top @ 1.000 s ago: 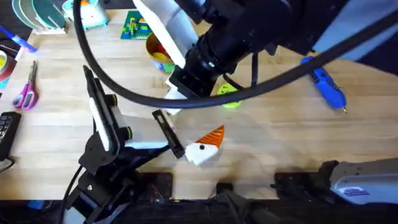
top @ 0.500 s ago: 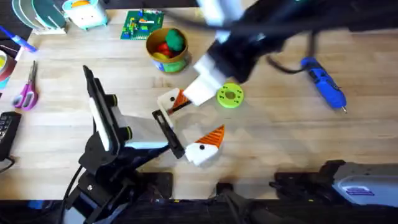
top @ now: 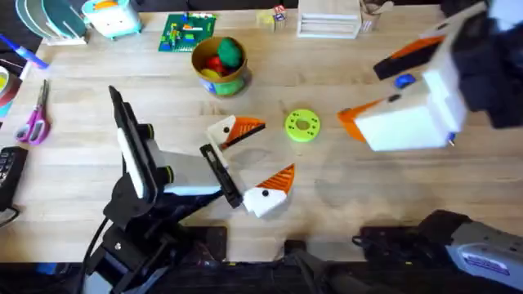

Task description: Pick up the gripper from the table and insert it into the empty holder that is missing its gripper. Then pick up a screw, insert it into the mounting hole, and use the screwdriver to tighten it. Finally, clean up the table by picking up the vegetable and placing it into the bucket.

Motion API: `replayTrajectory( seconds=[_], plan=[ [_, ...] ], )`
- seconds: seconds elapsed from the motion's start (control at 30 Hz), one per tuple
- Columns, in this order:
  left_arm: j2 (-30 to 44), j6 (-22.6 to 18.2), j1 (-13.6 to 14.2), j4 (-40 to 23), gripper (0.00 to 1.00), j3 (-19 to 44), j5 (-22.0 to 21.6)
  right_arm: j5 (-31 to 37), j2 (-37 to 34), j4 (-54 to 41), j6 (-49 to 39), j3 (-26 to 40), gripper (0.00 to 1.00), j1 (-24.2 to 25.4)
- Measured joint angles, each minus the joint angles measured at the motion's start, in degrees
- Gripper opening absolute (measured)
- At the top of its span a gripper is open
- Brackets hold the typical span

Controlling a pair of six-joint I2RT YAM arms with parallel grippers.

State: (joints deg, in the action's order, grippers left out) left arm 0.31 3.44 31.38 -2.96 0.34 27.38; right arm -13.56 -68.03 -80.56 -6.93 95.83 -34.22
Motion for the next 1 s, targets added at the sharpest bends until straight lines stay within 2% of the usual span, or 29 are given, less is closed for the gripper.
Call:
replayTrajectory(
  seconds=[0.1, 0.13, 0.2, 0.33, 0.37, 0.63, 0.8, 0.9, 1.0],
  plan=[
    [-0.01, 0.03, 0.00, 0.00, 0.986, 0.00, -0.02, -0.02, 2.24, -0.93, -0.36, 0.00, 0.978, 0.01],
    [-0.02, 0.09, 0.00, -0.02, 0.938, 0.00, -0.11, -0.09, 2.88, -0.98, -0.40, 0.00, 0.978, 0.00],
    [-0.02, -0.03, 0.00, 0.00, 0.672, 0.00, -0.13, -0.26, 3.78, -1.13, -0.49, 0.02, 0.978, 0.00],
    [-0.01, -0.10, 0.00, 0.00, 0.058, 0.00, -0.13, -0.27, 4.15, -1.52, -0.62, 0.02, 0.980, 0.02],
    [-0.01, -0.28, 0.00, 0.00, 0.023, 0.00, -0.13, -0.28, 4.04, -1.55, -0.71, 0.02, 0.980, 0.02],
    [0.00, -0.37, 0.00, 0.00, 0.016, 0.00, -0.14, 0.30, 1.38, -1.47, -0.81, 0.02, 0.983, 0.00],
    [-0.01, -0.37, 0.00, 0.00, 0.016, 0.00, -0.15, 10.37, -2.88, -2.96, -0.88, -0.25, 0.982, 1.03],
    [-0.02, -0.39, 0.00, 0.00, 0.016, 0.00, -0.13, 14.69, -6.43, -1.77, -1.03, -0.79, 0.983, 5.24],
    [-0.02, -0.37, 0.00, 0.00, 0.016, 0.00, -0.13, 16.80, -10.26, -0.79, -1.03, -0.98, 0.983, 12.58]
  ],
)
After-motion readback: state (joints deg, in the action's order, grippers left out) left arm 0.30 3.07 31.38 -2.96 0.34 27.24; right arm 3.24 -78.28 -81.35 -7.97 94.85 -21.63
